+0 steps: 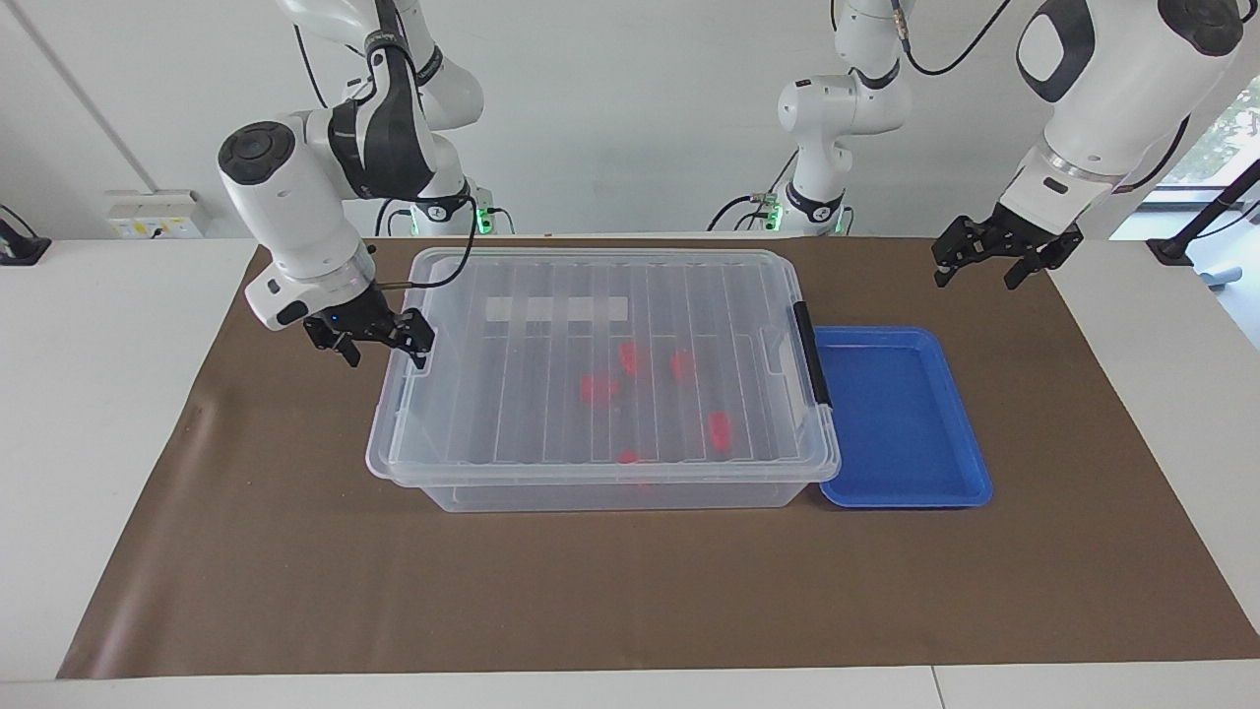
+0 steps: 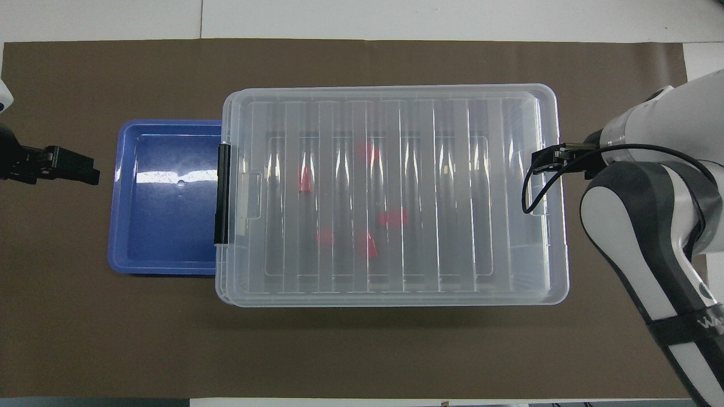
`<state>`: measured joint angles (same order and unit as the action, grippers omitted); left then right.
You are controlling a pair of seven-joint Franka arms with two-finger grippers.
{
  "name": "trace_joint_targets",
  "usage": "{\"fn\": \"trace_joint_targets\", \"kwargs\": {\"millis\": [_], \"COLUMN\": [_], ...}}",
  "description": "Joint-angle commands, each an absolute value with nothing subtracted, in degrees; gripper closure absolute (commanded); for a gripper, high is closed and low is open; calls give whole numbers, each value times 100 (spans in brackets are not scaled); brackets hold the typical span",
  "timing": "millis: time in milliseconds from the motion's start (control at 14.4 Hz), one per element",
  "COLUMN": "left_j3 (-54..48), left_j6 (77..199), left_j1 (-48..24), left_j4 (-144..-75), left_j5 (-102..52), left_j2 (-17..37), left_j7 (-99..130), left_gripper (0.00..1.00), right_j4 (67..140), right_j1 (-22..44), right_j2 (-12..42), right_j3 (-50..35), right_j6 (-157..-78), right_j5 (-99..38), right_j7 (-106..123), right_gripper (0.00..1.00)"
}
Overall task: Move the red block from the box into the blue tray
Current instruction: 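Grip the clear lid edge with the right gripper and slide it away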
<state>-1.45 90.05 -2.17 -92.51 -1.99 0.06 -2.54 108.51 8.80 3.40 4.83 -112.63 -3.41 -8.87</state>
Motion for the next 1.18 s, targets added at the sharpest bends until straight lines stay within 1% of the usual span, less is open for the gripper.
{"fn": "trace_joint_targets", "kwargs": {"millis": [0,556,1111], "left_j3": [-70,-70,-70], "left_j6": [8921,8921,8912], "left_j1": [-272,-272,-272], "left_j4": [-9272,-9272,-9272], "left_j5": [-281,-281,-281], "left_j2": [-35,-35,-35], "left_j7": [-272,-273,-273], "left_gripper": [0,0,0], "right_j4": [11135,11505,11470], "right_j1": [774,370,-70], "right_j2": [220,106,123], "right_j3": [457,466,501], "right_j6": [-11478,-11839,-11839], "right_j5": [-334,-334,-334], "right_j7": [-652,174,1141], "right_gripper": [0,0,0]}}
